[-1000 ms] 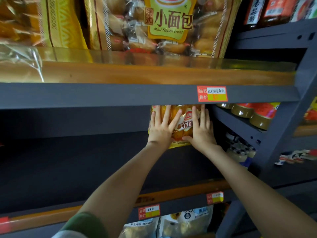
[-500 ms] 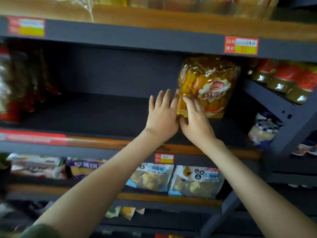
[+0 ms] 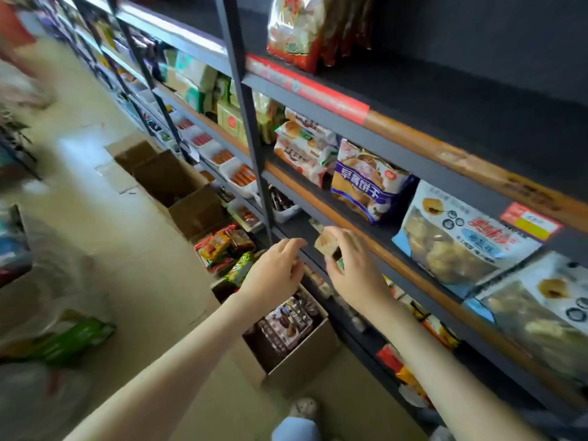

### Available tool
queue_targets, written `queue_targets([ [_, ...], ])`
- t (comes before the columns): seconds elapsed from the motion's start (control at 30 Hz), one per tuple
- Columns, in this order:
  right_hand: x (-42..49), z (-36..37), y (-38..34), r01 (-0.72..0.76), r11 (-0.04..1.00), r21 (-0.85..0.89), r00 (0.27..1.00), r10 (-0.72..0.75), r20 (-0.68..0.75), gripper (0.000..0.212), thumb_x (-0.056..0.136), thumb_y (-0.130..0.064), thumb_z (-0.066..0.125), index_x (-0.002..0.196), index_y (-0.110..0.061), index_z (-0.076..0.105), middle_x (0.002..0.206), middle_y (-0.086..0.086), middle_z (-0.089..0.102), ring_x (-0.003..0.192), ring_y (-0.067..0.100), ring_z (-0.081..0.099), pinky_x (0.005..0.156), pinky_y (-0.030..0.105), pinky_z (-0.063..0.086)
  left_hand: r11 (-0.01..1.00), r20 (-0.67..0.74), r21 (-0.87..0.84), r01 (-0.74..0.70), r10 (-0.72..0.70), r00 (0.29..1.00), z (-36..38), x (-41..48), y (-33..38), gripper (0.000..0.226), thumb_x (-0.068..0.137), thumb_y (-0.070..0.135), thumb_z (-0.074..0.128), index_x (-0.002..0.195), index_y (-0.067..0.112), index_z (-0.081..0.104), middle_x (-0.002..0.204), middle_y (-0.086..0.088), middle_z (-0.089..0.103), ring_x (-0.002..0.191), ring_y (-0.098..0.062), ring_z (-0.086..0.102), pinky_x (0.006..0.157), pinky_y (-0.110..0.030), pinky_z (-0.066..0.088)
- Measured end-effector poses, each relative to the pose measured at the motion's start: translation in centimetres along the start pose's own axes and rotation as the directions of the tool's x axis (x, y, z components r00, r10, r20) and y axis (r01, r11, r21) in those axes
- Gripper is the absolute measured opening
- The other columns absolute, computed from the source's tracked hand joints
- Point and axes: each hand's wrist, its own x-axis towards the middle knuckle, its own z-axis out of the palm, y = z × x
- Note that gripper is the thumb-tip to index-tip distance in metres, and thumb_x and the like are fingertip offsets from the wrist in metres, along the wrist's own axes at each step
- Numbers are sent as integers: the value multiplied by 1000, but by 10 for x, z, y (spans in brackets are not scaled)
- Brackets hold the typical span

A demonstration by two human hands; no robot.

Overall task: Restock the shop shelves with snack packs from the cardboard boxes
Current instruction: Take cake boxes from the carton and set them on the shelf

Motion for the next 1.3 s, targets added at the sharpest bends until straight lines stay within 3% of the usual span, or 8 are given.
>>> queue_targets([
  [0.1, -2, 52, 5, -87, 995, -39, 976, 93, 196, 51, 98, -17, 49, 146, -17, 32, 147, 1, 35, 134, 13, 31, 101, 13, 24, 968, 127, 95, 233, -243, 962, 11, -39, -62, 44, 99, 25, 47, 141, 15, 41, 135, -5, 50, 120, -25, 53, 95, -34, 44],
  [0.2, 1, 98, 22, -199, 976, -85, 927, 215, 307, 53, 97, -18, 50, 147, -18, 30, 148, 3, 35, 135, 17, 34, 107, 26, 33, 908, 231, 133, 397, -418, 879, 30, -66, -114, 43, 99, 24, 45, 140, 13, 42, 134, -8, 51, 120, -28, 53, 95, -36, 44],
  [0.47, 9, 229, 96, -570, 770, -285, 609, 630, 482, 60, 97, -18, 53, 149, -14, 24, 152, 9, 28, 139, 25, 30, 110, 34, 31, 837, 467, 169, 520, -533, 705, 106, -86, -237, 44, 97, 26, 44, 141, 18, 38, 135, -3, 47, 120, -22, 51, 97, -34, 44],
  [0.7, -25, 355, 177, -833, 406, -375, 204, 857, 474, 68, 91, -16, 63, 148, -13, 26, 145, 15, 39, 131, 29, 42, 105, 35, 37, 841, 574, 265, 472, -531, 624, 207, -60, -339, 52, 98, 23, 41, 148, 15, 29, 140, -3, 42, 123, -22, 47, 99, -34, 42],
  [0.83, -37, 433, 225, -991, 55, -122, -19, 846, 533, 59, 92, -8, 62, 143, -7, 33, 139, 18, 44, 118, 28, 49, 93, 33, 40, 838, 641, 256, 481, -520, 565, 303, -49, -390, 59, 98, 25, 41, 152, 15, 20, 146, -5, 38, 128, -24, 43, 103, -34, 39],
  [0.9, -38, 469, 249, -983, -172, 58, -108, 810, 577, 55, 93, -8, 59, 143, -7, 34, 140, 17, 44, 126, 29, 46, 103, 39, 37, 834, 655, 245, 495, -519, 550, 353, -43, -411, 63, 97, 25, 43, 153, 13, 16, 150, -6, 32, 132, -26, 39, 104, -36, 37],
  [1.17, -50, 585, 342, -824, -415, 385, -103, 778, 619, 77, 87, -23, 67, 151, -15, 24, 148, 6, 38, 136, 22, 37, 114, 38, 28, 808, 536, 11, 589, -503, 679, 485, -14, -476, 83, 91, 35, 59, 155, 13, 10, 159, -16, 15, 146, -29, 14, 120, -37, 15],
  [1.3, -45, 606, 360, -781, -473, 407, -84, 726, 683, 67, 73, -31, 74, 134, -19, 50, 127, 4, 63, 119, 18, 57, 110, 38, 36, 698, 611, -96, 709, -521, 596, 510, -4, -490, 90, 86, 52, 63, 154, 31, 7, 147, -10, 32, 133, -27, 39, 106, -30, 34],
])
